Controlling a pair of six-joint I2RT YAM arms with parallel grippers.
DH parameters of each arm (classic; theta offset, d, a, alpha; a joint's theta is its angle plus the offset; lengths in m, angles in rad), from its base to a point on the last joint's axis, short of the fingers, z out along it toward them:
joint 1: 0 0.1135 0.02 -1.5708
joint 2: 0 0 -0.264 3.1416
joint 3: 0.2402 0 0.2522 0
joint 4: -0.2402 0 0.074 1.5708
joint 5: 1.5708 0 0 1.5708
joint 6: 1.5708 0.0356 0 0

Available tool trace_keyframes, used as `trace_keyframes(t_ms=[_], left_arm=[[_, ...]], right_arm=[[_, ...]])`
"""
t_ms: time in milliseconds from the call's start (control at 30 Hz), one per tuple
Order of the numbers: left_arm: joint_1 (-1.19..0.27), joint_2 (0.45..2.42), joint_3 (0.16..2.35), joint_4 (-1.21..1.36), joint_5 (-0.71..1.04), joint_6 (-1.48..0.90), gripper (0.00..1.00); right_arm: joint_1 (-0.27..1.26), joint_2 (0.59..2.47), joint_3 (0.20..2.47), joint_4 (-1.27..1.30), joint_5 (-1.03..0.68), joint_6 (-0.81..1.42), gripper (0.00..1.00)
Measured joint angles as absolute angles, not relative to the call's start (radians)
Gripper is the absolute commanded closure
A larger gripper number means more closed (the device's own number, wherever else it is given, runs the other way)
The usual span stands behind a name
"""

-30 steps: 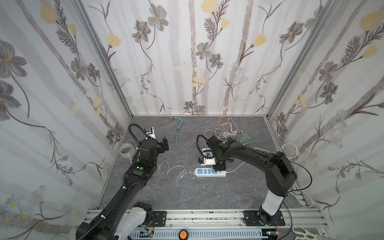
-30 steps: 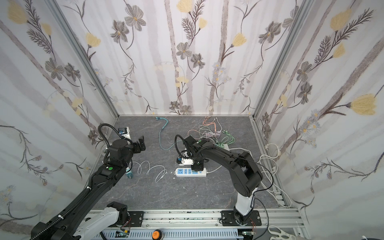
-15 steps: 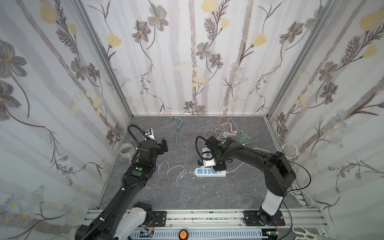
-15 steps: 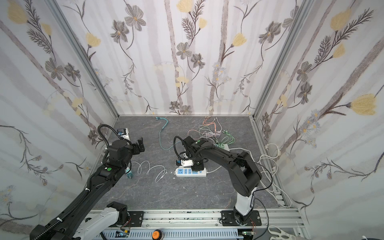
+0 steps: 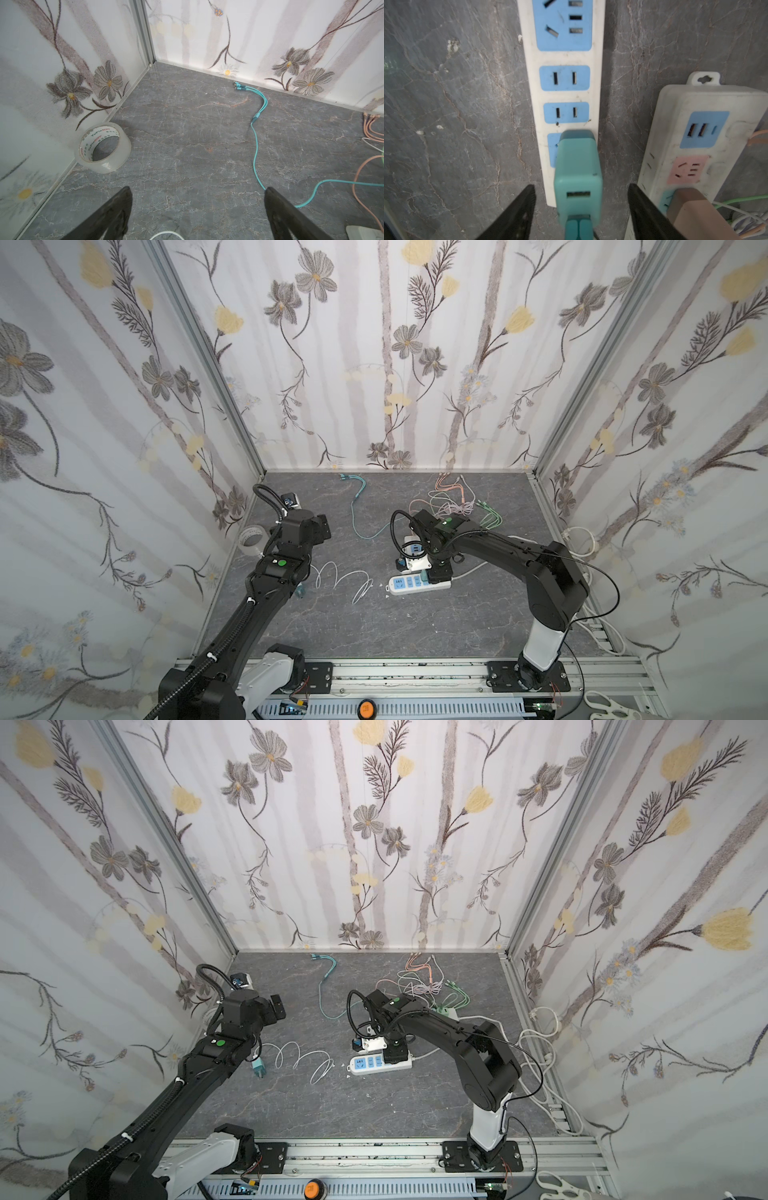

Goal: Insert the plug
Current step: 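Push the teal charger into the blue-socket strip and open the right gripper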

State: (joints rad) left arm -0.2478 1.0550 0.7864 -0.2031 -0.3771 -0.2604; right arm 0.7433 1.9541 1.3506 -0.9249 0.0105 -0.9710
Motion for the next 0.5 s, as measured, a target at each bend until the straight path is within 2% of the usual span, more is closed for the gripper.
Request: trace_keyframes(t_ms=[500], left_arm=[[-0.216,1.116,0.799,-0.378,-0.399,-0.434,0.0]], right_arm=[[0.711,1.698,1.133,-0.836,-0.053,-0.871,0.01]])
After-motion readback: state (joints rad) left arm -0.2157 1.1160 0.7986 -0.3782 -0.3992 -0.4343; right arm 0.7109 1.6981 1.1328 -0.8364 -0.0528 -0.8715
